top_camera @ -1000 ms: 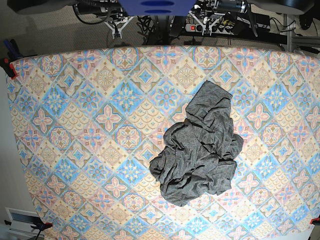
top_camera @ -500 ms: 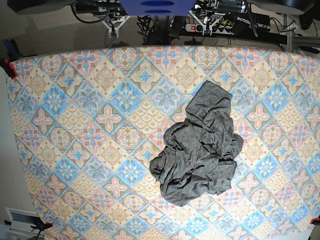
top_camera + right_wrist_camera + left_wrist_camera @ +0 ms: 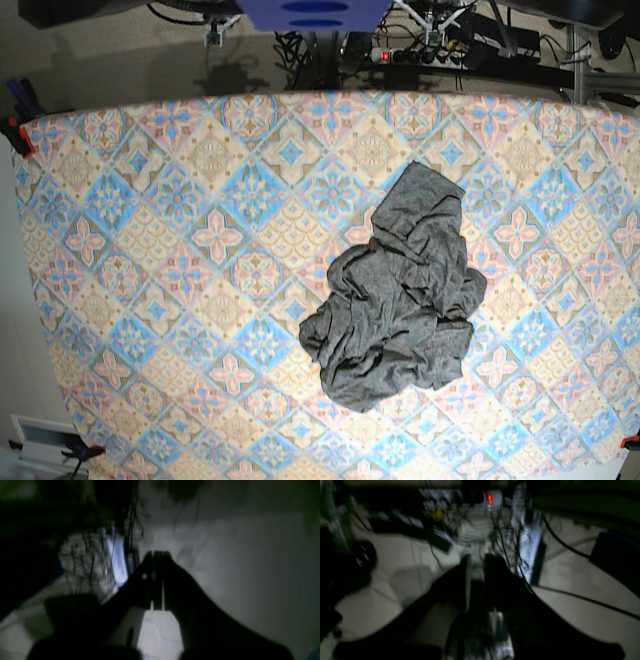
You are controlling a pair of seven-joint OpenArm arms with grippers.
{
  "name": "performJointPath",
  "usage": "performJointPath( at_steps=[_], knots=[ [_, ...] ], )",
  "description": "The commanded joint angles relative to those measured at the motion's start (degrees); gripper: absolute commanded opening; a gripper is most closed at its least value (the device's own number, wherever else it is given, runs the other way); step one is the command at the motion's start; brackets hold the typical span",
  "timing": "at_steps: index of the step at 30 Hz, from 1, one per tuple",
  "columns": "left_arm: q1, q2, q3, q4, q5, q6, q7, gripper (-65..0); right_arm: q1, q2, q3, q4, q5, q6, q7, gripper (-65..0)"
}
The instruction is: Layout the t-shirt on the table in an organized manner, then fold the t-shirt properly
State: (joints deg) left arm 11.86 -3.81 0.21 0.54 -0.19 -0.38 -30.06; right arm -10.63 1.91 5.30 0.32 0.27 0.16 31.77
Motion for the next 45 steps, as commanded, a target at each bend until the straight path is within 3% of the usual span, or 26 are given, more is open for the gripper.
performJointPath(
  at_steps=[1, 9, 11, 15, 21, 28, 31, 35, 42, 45],
  knots=[
    [1.81, -0.1, 0.1, -0.14, 0.14, -0.01, -4.0, -56.9, -2.25, 0.07, 0.02, -0.27, 0.03, -0.12, 3.18, -65.0],
    [8.05, -0.19, 0.01, -0.4, 0.05, -0.01, -28.18, -56.8, -11.04, 0.07, -0.07, -0.27, 0.03, -0.12, 41.42, -65.0],
    [8.49, -0.19, -0.08, -0.4, -0.12, -0.01, -33.89, -56.8, -11.74, 0.07, 0.02, 0.17, -0.05, -0.12, 47.48, -65.0],
    [9.9, 0.08, -0.16, -0.4, -0.21, -0.01, -49.72, -56.7, -12.88, -0.02, 0.37, 1.57, 0.12, -0.12, 46.87, -65.0],
    [14.74, -0.1, -0.16, 11.46, -0.03, -0.01, -49.94, -56.8, -19.39, -0.02, 0.46, 15.99, 0.21, -0.12, 46.87, -65.0],
    [27.92, 0.17, -0.25, 44.78, -0.21, 0.25, -49.89, -56.6, -31.08, -0.37, 0.46, 46.5, 0.39, -0.21, 46.78, -65.0],
    [32.32, 0.25, -0.25, 58.76, -0.12, 0.34, -46.29, -56.6, -35.21, -1.52, 0.46, 56.87, 0.39, -0.21, 46.43, -65.0],
    [36.98, 0.25, -0.25, 77.05, -0.39, 0.34, -34.07, -56.6, -39.61, -2.66, 2.83, 69.62, -0.14, -0.21, 41.15, -64.9],
    [40.05, 0.25, 0.01, 103.68, -0.39, 0.34, -13.67, -56.6, -44.88, -3.28, 3.27, 95.46, -0.23, -0.12, 20.06, -64.9],
    [39.62, 0.25, -0.08, 112.48, -0.39, 0.34, -2.6, -56.6, -46.03, -3.19, 3.27, 106.28, -0.23, 0.06, 7.31, -64.9]
  ],
)
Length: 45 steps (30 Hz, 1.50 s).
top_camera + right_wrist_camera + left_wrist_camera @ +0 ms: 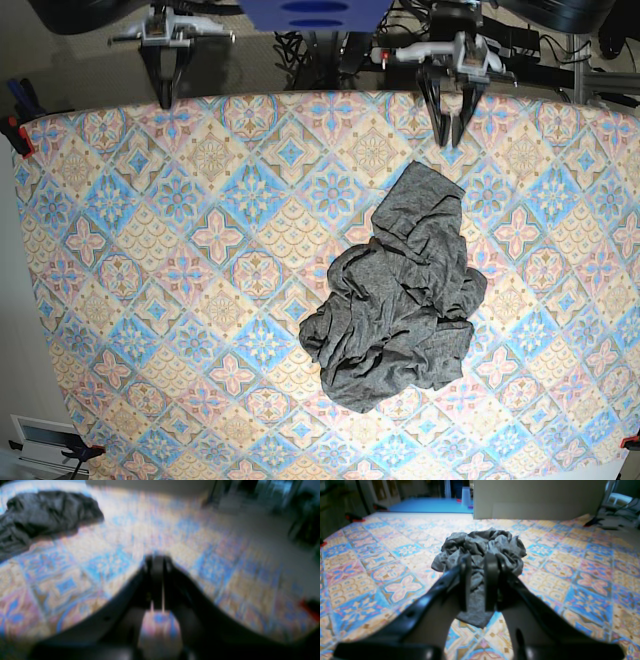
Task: Layout the t-shirt on the table in an organized manner, then fold the t-shirt properly
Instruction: 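Lower the left gripper onto the crumpled grey t-shirt and grasp its edge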
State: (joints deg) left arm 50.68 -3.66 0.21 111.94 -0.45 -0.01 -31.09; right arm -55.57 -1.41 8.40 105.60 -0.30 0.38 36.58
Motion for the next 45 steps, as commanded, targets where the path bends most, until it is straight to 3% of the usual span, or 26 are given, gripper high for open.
performJointPath(
  at_steps=[1, 5, 8, 14, 19, 22, 24, 27, 29, 33, 37, 41, 45],
  knots=[
    [0.27, 0.1, -0.08, 2.74, -0.12, -0.03, 1.77, -56.6, -1.09, 0.22, 0.17, 3.54, 0.34, -0.16, -1.37, -64.9],
    [-3.25, 0.1, -0.34, 5.38, -0.21, -0.03, 14.17, -56.5, -1.18, 0.22, 0.08, 7.94, 0.34, -0.16, -14.64, -64.8],
    [-5.09, -0.16, -0.43, 5.38, -0.21, -0.03, 19.71, -54.5, -0.65, 0.4, 0.08, 8.02, 0.25, -0.07, -22.12, -64.0],
    [-7.55, -0.25, -0.43, 5.47, -0.21, -0.21, 21.82, -39.9, 2.87, 0.49, -0.18, 8.46, 0.25, -0.07, -32.23, -52.3],
    [-9.93, -0.25, -1.48, 5.47, -0.21, -0.3, 24.1, -37.1, 7.0, 0.84, -2.91, 8.46, 0.25, -0.07, -37.41, -45.5],
    [-14.06, -0.25, -4.3, 5.91, -0.21, -0.3, 34.65, -37.1, 8.49, 2.95, -5.37, 8.46, 0.25, -0.07, -41.63, -42.7],
    [-17.84, -0.25, -6.05, 5.99, -0.39, -0.56, 44.67, -37.1, 10.34, 5.15, -7.66, 8.46, 0.25, -0.07, -45.68, -40.9],
    [-23.47, -0.34, -8.87, 6.08, -3.82, -4.69, 58.04, -37.1, 13.86, 7.43, -11.09, 8.46, 0.25, -0.07, -53.32, -38.5],
    [-25.84, -0.34, -11.77, 6.17, -6.37, -8.21, 63.31, -37.1, 15.88, 7.61, -12.23, 8.46, 0.25, -0.07, -56.58, -37.7],
    [-30.15, -0.34, -15.81, 5.91, -8.91, -14.1, 72.19, -37.1, 17.81, 7.61, -12.58, 8.38, 0.34, -0.07, -59.57, -37.6],
    [-33.49, -0.95, -18.1, 5.03, -8.83, -14.45, 78.78, -37.0, 18.78, 7.61, -12.32, 8.2, 0.34, -0.07, -59.83, -37.6],
    [-37.71, -5.7, -17.48, 1.6, -8.74, -14.71, 84.59, -35.2, 21.68, 7.61, -12.49, 8.02, 0.34, -0.16, -59.83, -37.6],
    [-40.35, -7.64, -16.95, -2.01, -8.74, -14.8, 86.7, -32.5, 24.14, 7.61, -12.49, 8.02, 0.34, -0.16, -59.83, -37.6]
  ],
)
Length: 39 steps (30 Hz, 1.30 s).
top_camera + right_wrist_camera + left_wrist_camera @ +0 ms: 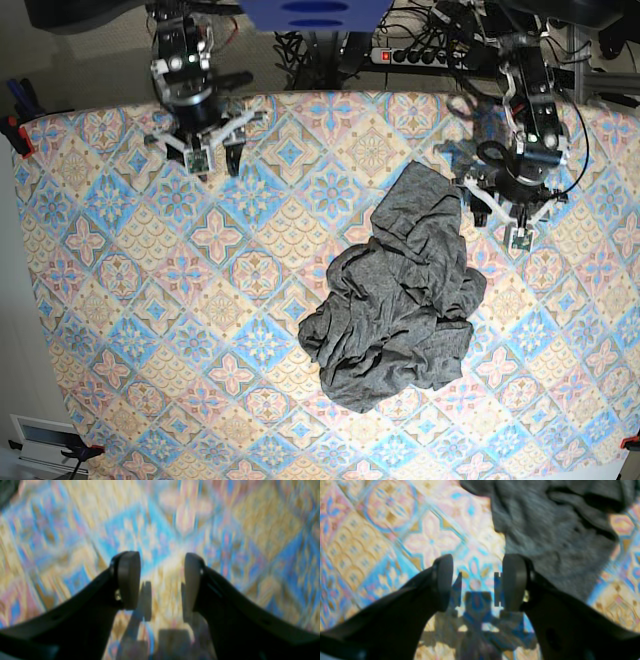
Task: Layout the t-shirt on the table in an organized manner, then fold the t-shirt properly
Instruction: 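Lower the left gripper onto the crumpled grey t-shirt and grasp its edge, then lift the grasped shirt edge with the left gripper and pull it outward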
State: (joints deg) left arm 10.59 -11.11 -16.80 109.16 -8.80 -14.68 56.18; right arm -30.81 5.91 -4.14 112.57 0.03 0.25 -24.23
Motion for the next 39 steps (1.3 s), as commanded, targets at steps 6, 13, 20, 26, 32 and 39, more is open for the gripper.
performJointPath(
  at_steps=[6, 13, 20, 26, 32, 39],
  knots=[
    [-2.9, -2.29, 5.24, -7.32, -0.48, -2.95, -0.32, -31.8, -0.53, 0.29, 0.05, 1.05, 0.01, -0.03, 0.98, -37.6],
    [-4.04, -1.76, 6.12, -11.63, -0.48, -4.0, -0.67, -31.8, -0.62, 0.29, 0.41, 1.05, 0.01, -0.03, 0.98, -37.6],
    [-6.5, -1.76, 7.87, -20.15, -0.48, -4.0, -5.24, -32.3, -0.88, 0.29, 0.32, 1.05, 0.01, -0.03, 0.98, -37.6],
    [-6.59, -1.76, 8.23, -24.2, -0.83, -4.09, -7.52, -46.1, -0.88, 0.29, 0.49, 1.05, 0.01, -0.03, 0.98, -37.6],
    [-4.66, -1.76, 7.87, -22.88, -0.92, -4.09, -7.61, -62.7, -0.88, 0.29, -0.03, 1.05, 0.01, -0.03, 0.98, -37.6],
    [7.3, -1.94, 1.98, -6.0, -1.0, -4.09, -7.88, -62.9, -0.88, 0.29, -0.03, 1.05, 0.01, -0.03, 0.98, -37.6]
  ],
)
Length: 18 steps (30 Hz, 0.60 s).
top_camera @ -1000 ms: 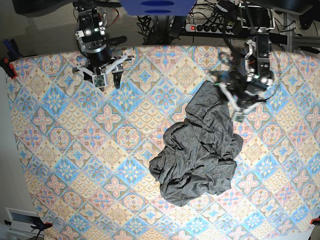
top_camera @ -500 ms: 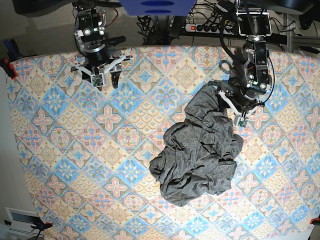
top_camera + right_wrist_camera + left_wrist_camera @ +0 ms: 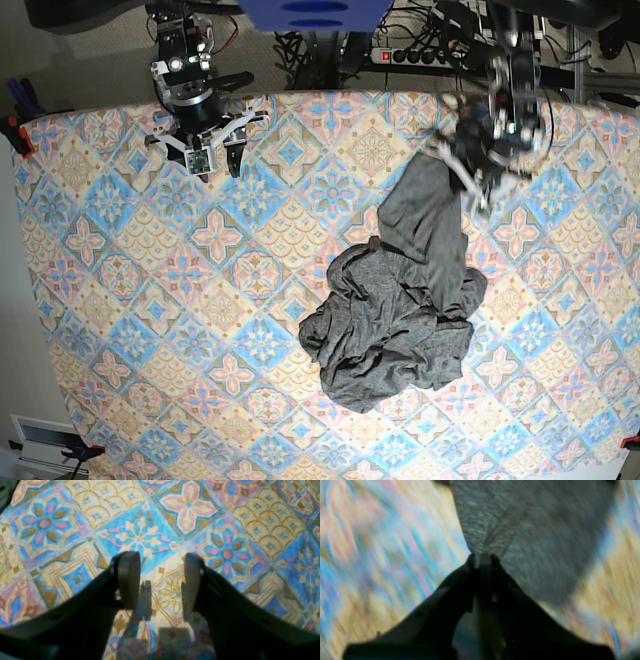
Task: Layout the t-shirt on the table in an organized manner, then fold the t-shirt properly
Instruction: 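Lift the grasped shirt edge with the left gripper and pull it outward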
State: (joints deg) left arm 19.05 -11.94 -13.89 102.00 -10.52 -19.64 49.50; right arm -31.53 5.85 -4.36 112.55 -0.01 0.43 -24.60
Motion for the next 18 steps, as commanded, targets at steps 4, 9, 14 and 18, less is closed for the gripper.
performJointPath(
  at_steps=[4, 9, 14, 18],
  knots=[
    [0.6, -1.29, -10.33, 1.35, 0.81, -0.63, -1.19, -62.9, 0.01, 0.35, 0.1, 1.07, 0.05, -0.21, 1.35, -37.6],
    [0.6, -2.87, -15.34, -3.93, 1.25, -9.33, -1.1, -62.9, -0.16, 0.35, -1.57, 1.07, 0.05, -0.12, 1.35, -37.6],
    [0.69, -3.48, -21.14, -8.15, 1.25, -11.35, -1.19, -62.9, 0.63, 1.05, -9.93, 1.16, -0.03, -0.12, 1.35, -37.6],
    [0.69, -5.95, -24.92, -12.11, 1.25, -11.44, -1.19, -62.9, 2.12, 3.16, -17.75, 1.07, -3.37, -0.29, 1.35, -37.6]
  ],
)
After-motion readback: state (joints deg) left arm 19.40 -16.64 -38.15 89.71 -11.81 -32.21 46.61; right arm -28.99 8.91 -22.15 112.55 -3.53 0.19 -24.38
